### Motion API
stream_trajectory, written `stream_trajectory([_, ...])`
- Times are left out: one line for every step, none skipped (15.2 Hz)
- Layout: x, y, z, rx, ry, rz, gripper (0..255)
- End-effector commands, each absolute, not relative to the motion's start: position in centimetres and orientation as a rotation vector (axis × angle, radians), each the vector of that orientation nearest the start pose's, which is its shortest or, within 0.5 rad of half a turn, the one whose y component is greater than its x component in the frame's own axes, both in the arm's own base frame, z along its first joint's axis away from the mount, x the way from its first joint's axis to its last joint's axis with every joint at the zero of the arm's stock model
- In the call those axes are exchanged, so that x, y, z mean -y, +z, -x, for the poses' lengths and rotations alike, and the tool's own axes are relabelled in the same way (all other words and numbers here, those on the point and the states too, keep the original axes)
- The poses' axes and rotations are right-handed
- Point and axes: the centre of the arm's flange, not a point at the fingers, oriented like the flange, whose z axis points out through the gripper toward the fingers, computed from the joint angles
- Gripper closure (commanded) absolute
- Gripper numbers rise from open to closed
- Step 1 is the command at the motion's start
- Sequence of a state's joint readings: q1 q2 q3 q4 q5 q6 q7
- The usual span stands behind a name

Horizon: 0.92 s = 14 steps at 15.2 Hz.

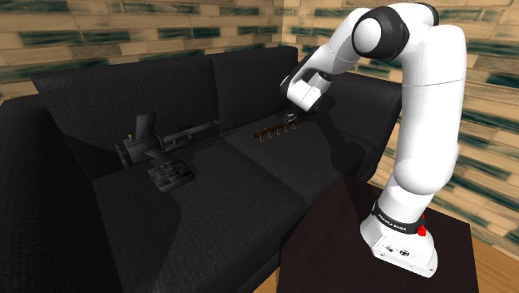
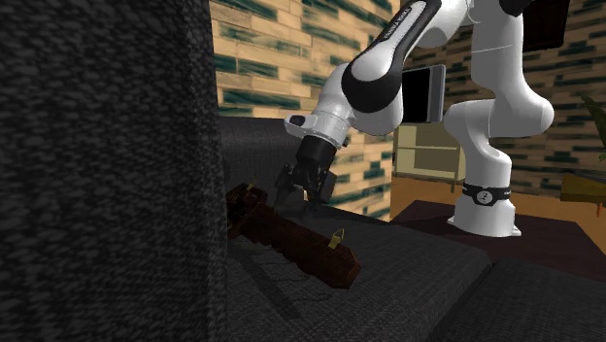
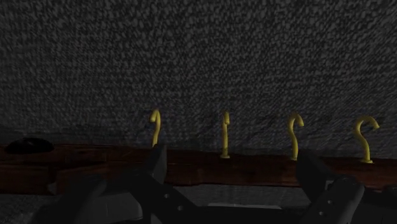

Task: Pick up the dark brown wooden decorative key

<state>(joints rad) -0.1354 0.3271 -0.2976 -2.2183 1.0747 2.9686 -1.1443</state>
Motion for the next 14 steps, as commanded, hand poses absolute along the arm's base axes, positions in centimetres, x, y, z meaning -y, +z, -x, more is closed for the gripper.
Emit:
stream_trajectory([28.9, 25.4, -48.5, -0.43, -0.832, 3.073, 0])
stream_trajectory([28.9, 24.9, -48.5, -0.43, -0.832, 3.073, 0])
stream_trajectory([28.9, 24.4, -48.5, -0.43, -0.832, 3.073, 0])
stream_trajectory([28.9, 23.9, -48.5, -0.43, -0.832, 3.073, 0])
stream_trajectory([28.9, 23.3, -48.5, -0.43, -0.832, 3.073, 0])
stream_trajectory([28.9, 23.0, -48.5, -0.43, -0.832, 3.073, 0])
stream_trajectory([28.9, 23.0, -48.5, -0.43, -0.832, 3.073, 0])
stream_trajectory([28.9, 23.0, -48.4, -0.43, -0.832, 3.073, 255])
stream_trajectory([29.0, 23.0, -48.5, -0.43, -0.832, 3.073, 255])
stream_trajectory([28.9, 23.0, -48.5, -0.43, -0.832, 3.073, 255])
stream_trajectory([28.9, 23.0, -48.5, -0.43, -0.832, 3.073, 255])
stream_trajectory([28.9, 23.0, -48.5, -0.43, -0.832, 3.073, 255])
stream_trajectory([28.9, 23.0, -48.5, -0.43, -0.832, 3.073, 255])
stream_trajectory([28.9, 23.0, -48.5, -0.43, -0.832, 3.073, 255])
